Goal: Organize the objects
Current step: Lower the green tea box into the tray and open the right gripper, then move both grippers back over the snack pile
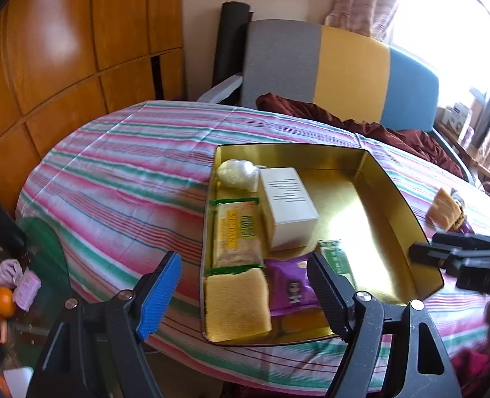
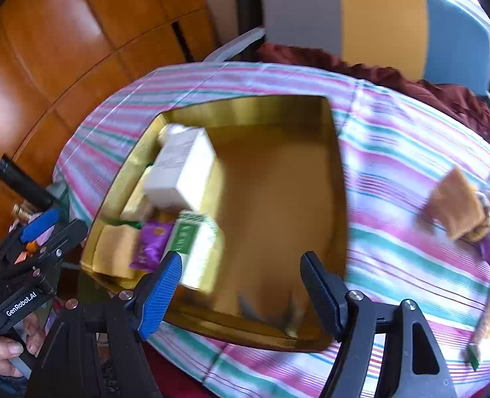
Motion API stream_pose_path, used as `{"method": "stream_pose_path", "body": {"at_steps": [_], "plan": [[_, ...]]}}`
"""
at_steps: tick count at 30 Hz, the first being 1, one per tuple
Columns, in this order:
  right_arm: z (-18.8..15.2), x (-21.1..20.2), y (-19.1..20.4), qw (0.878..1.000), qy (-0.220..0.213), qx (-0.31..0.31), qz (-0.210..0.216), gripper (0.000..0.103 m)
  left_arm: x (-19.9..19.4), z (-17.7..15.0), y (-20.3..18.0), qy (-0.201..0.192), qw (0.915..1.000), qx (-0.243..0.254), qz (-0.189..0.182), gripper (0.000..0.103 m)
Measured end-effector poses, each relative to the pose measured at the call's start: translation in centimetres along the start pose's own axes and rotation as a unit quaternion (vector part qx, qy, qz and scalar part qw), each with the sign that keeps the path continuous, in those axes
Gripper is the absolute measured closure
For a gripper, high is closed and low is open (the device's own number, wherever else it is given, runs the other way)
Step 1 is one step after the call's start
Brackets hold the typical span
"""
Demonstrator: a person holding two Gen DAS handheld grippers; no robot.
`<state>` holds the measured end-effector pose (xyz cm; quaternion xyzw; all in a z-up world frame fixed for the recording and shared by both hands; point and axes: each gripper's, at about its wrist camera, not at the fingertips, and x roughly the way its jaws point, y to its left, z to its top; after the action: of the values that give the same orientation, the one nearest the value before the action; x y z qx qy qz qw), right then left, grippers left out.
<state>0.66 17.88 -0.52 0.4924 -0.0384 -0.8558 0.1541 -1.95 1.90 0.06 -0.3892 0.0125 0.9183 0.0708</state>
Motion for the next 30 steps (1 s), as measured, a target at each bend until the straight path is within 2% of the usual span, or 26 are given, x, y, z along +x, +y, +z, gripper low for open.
{"method": "stream_pose_path", "body": {"at_steps": [13,21,25,28,30], "plan": [[0.1,-5.2,-9.2,0.995,-0.053,0.067,-0.061,0.028,-0.4,0.0,-6.3,0.004,0.9965,0.076,-0.035,0.024],[0.1,-7.8,-16.8,0.982,-0.071,0.109,-0.134,0.024,-0.1,-0.1,-10.9,0.011,0.9896,0.128,-0.066,0.024],[-0.1,-9.5,-22.2,0.965,-0.095,0.148,-0.193,0.024,-0.1,0.0,-13.1,0.012,0.9851,0.150,-0.084,0.024],[-0.9,-10.5,-27.0,0.944,-0.118,0.191,-0.240,0.024,0.0,0.1,-14.6,0.014,0.9817,0.164,-0.095,0.024],[-2.2,-10.6,-29.9,0.930,-0.127,0.231,-0.256,0.024,0.2,0.4,-15.6,0.014,0.9797,0.173,-0.101,0.024]]}}
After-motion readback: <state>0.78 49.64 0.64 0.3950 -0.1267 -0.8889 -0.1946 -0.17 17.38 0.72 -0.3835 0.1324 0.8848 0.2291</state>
